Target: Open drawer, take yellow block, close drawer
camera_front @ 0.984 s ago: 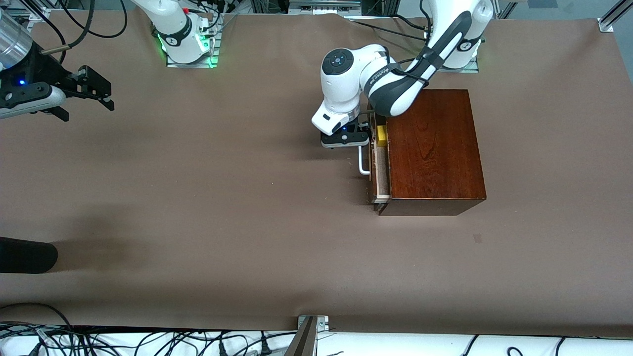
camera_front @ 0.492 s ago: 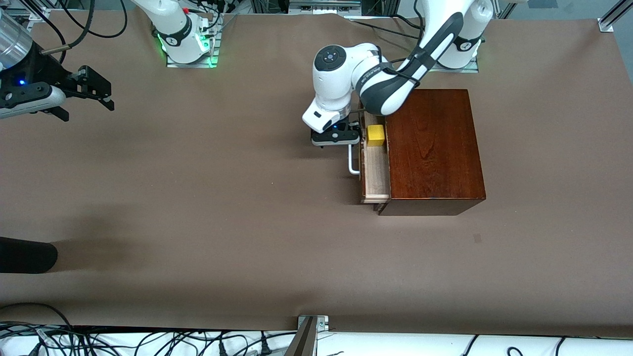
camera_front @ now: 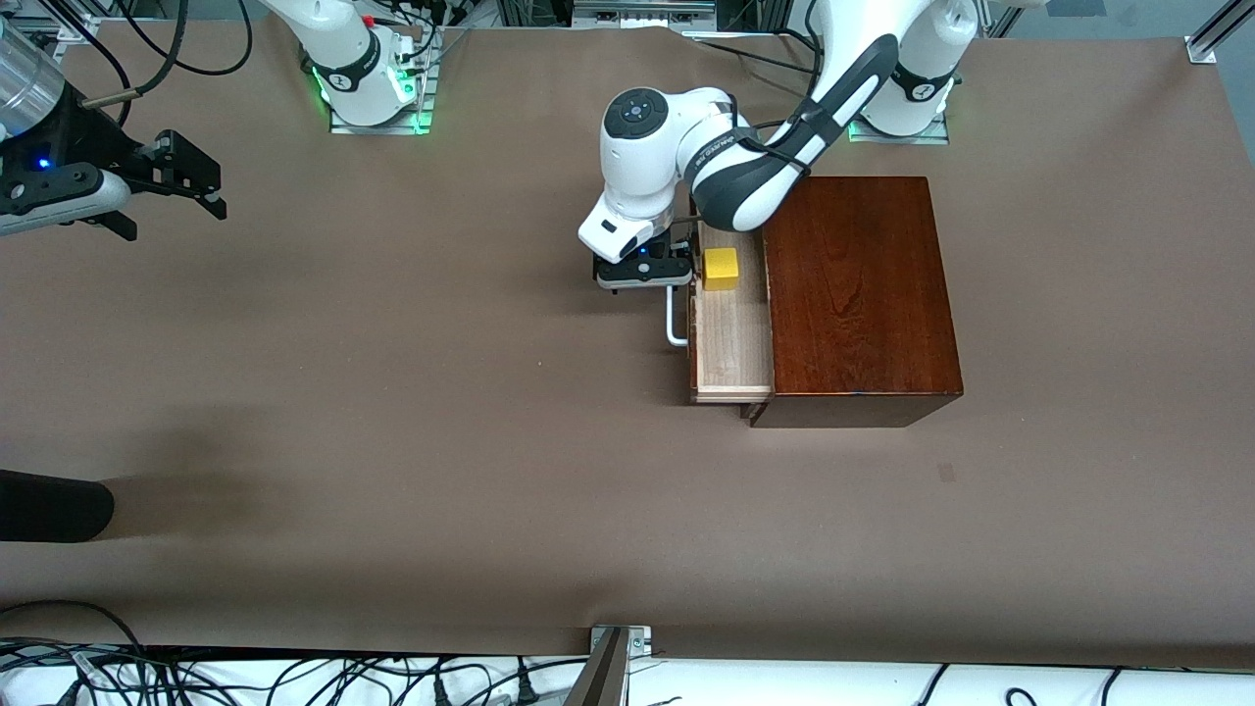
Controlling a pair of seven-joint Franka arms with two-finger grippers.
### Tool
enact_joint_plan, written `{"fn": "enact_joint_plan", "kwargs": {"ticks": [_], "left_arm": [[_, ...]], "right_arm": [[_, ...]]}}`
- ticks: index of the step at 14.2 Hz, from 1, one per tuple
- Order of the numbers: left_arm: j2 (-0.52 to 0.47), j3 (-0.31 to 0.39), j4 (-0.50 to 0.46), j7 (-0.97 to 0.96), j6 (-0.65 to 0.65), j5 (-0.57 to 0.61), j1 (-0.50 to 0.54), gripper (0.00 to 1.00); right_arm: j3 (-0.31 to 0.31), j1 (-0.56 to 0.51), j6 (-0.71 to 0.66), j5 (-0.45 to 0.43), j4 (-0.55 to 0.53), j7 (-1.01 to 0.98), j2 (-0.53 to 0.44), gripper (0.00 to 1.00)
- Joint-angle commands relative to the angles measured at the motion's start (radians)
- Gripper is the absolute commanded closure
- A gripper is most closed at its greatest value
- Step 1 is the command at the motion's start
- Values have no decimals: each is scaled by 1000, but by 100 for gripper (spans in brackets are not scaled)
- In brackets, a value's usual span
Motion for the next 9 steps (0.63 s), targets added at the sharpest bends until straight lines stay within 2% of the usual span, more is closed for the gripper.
{"fn": "enact_joint_plan", "kwargs": {"ticks": [1, 7, 9], "left_arm": [[33, -19, 62, -40, 52, -42, -39, 0], [-76, -28, 70, -33, -94, -42, -27, 0], [-142, -33, 70, -17, -166, -43, 4, 0]], "right_arm": [[6, -6, -12, -13, 1, 16, -5, 0], [6, -6, -12, -13, 1, 17, -5, 0], [6, -6, -12, -13, 1, 16, -5, 0]]}}
